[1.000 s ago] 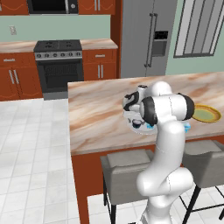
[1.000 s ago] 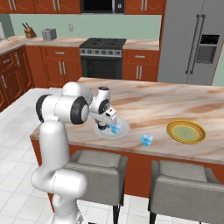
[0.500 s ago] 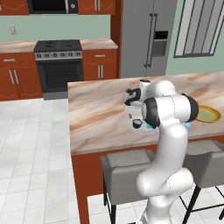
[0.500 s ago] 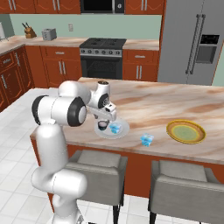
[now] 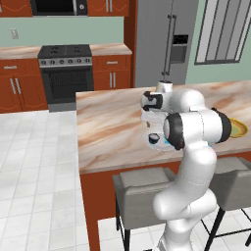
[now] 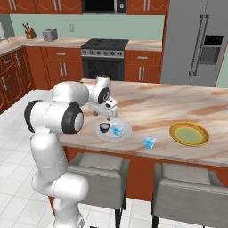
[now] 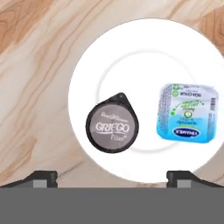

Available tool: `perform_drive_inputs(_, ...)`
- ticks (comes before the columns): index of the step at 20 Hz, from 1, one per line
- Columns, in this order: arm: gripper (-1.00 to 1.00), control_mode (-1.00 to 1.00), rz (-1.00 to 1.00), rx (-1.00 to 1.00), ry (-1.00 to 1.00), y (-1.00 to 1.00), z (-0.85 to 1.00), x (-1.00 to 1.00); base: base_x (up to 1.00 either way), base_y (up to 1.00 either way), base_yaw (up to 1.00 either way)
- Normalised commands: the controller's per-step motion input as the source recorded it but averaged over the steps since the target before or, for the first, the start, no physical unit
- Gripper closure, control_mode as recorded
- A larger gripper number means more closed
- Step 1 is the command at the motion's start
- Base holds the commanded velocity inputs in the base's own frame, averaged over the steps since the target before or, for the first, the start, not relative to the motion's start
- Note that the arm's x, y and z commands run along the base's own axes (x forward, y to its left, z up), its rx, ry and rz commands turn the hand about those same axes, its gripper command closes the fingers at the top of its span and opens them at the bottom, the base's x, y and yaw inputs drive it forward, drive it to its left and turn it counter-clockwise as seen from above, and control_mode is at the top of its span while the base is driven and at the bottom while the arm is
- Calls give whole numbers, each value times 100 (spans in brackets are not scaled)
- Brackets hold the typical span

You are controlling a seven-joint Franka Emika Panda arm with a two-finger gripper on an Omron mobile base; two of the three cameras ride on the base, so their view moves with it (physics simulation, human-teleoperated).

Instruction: Place two yogurt containers on each plate.

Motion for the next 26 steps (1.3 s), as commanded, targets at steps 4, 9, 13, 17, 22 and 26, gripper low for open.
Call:
perform_drive_inputs(4,-100,-100,0,0,0,2,41,-51,0,0,0)
perform_drive_inputs(9,-100,-100,-3,0,-5,4,27,-63,0,0,0)
perform_drive_inputs(13,-100,-100,-19,0,-8,2,1,-73,0,0,0)
perform_drive_inputs(17,-100,-100,-13,0,-22,0,-10,-93,0,0,0)
perform_drive_inputs(22,-100,100,0,0,-6,1,-3,-16,-32,-17,0)
perform_drive_inputs(26,-100,100,0,0,0,0,0,0,-2,-80,0)
